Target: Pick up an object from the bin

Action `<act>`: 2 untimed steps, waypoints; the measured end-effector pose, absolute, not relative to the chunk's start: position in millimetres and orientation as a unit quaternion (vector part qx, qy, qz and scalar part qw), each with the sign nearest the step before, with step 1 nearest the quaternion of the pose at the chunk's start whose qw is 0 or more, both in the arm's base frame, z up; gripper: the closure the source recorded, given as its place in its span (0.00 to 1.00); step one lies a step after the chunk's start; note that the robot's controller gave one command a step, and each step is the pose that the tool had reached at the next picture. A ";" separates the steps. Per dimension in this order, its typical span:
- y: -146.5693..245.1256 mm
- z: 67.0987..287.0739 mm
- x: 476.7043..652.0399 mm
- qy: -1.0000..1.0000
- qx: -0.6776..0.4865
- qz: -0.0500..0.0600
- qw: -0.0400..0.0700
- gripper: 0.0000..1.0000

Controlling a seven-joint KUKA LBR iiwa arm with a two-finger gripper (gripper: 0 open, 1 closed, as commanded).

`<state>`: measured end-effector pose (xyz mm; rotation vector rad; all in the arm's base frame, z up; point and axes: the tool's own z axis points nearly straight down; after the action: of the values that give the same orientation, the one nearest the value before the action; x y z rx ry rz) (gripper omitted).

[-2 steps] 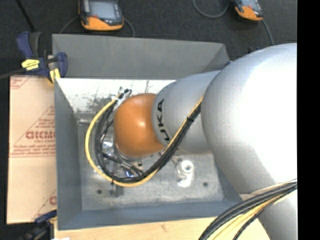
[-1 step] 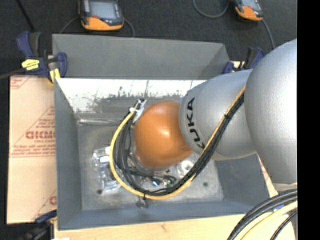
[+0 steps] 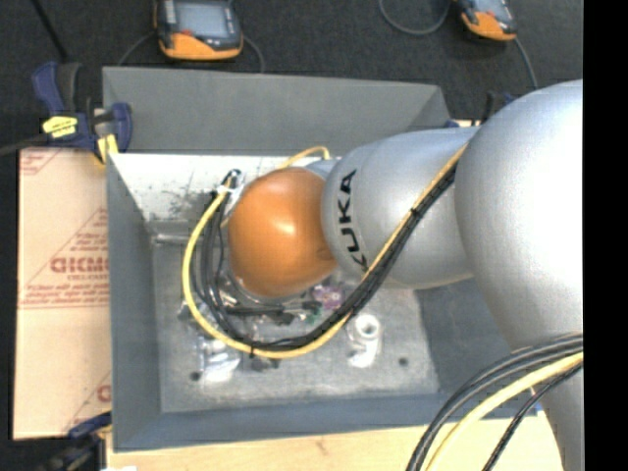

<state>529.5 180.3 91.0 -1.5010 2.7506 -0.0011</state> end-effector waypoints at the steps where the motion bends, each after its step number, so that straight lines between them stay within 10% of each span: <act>1: 180.6 93.1 531.1 0.879 -0.476 0.000 0.007 1.00; 2: 186.6 174.0 527.8 0.884 -0.467 -0.001 0.005 1.00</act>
Offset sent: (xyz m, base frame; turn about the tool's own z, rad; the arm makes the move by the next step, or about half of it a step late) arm 0.0000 0.0000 0.0000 0.0000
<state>527.8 186.6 174.0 -1.4634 2.7679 -0.0027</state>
